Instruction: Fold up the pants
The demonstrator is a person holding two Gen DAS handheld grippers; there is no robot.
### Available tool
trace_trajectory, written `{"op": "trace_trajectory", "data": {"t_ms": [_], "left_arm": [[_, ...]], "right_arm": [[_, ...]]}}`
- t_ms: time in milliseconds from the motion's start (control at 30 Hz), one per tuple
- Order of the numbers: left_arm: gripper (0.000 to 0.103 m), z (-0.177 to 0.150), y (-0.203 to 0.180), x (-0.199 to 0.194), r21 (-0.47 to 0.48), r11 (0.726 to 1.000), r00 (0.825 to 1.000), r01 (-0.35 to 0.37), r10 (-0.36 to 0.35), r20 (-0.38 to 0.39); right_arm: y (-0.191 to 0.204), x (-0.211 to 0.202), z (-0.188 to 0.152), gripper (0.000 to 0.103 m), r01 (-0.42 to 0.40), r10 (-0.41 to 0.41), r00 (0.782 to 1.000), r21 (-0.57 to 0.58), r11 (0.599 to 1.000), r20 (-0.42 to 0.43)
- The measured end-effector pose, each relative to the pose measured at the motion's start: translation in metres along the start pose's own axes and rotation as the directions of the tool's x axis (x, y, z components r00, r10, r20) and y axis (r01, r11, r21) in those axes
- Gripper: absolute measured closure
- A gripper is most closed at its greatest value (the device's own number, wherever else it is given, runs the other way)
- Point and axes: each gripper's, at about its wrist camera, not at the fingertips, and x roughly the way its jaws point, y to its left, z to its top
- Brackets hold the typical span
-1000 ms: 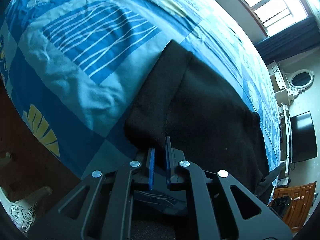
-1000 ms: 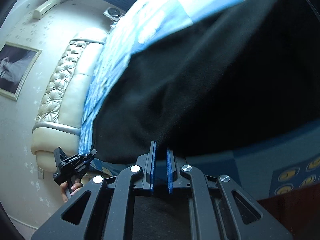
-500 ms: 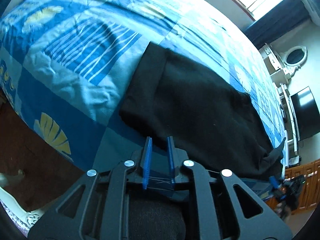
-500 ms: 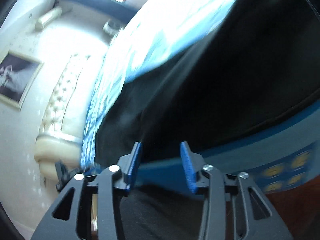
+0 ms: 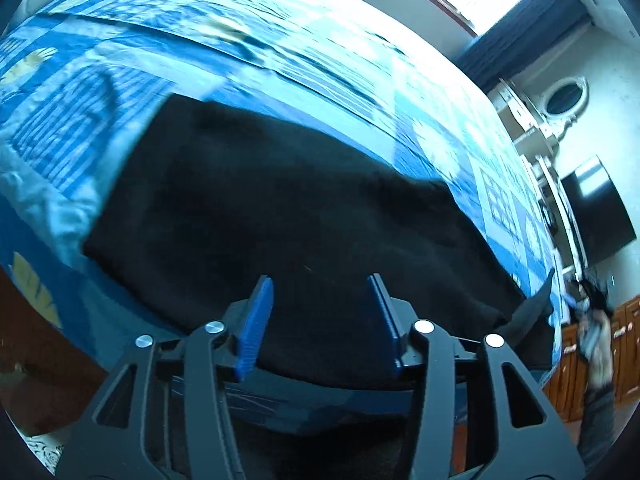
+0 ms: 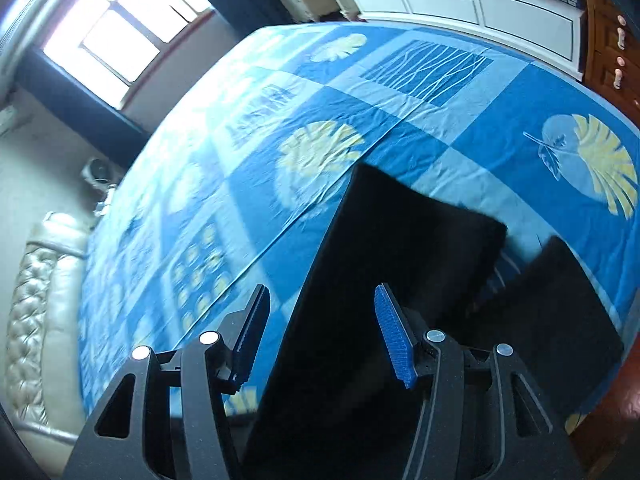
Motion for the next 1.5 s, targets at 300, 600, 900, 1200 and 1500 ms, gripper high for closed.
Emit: {"op": "trace_trajectory", "data": {"t_ms": [300, 600, 900, 1200, 1500], "left_arm": [[0.043, -0.025, -0.021, 0.021, 0.113, 0.99, 0.996, -0.083, 0.085, -0.018], [0.034, -0.02, -0.016, 0.025, 0.053, 0.997, 0.998, -0.054, 0.056, -0.038], [0.032, -0.025, -0.021, 0.028, 0.064, 0.994, 0.996, -0.084, 0.086, -0.029], [0.031, -0.027, -0.021, 0.029, 0.068, 0.993, 0.994, -0.099, 0.102, -0.036], [0.027, -0.029, -0.024, 0.031, 0.079, 0.992, 0.994, -0.104, 0.107, -0.034]], "right_arm": [[-0.022, 0.059, 0.018, 0.094, 0.125, -0.122, 0.99, 0.029, 0.992, -0.07], [-0.091, -0.069, -0.026, 0.095, -0.24, 0.229, 0.96, 0.053, 0.969, 0.161], [-0.215, -0.072, -0.113, 0.095, -0.287, 0.249, 0.952, 0.239, 0.928, 0.177], [-0.229, -0.058, -0.117, 0.082, -0.369, 0.324, 0.928, 0.321, 0.872, 0.186], [-0.247, -0.064, -0.115, 0.098, -0.274, 0.207, 0.951, 0.312, 0.91, 0.232]]}}
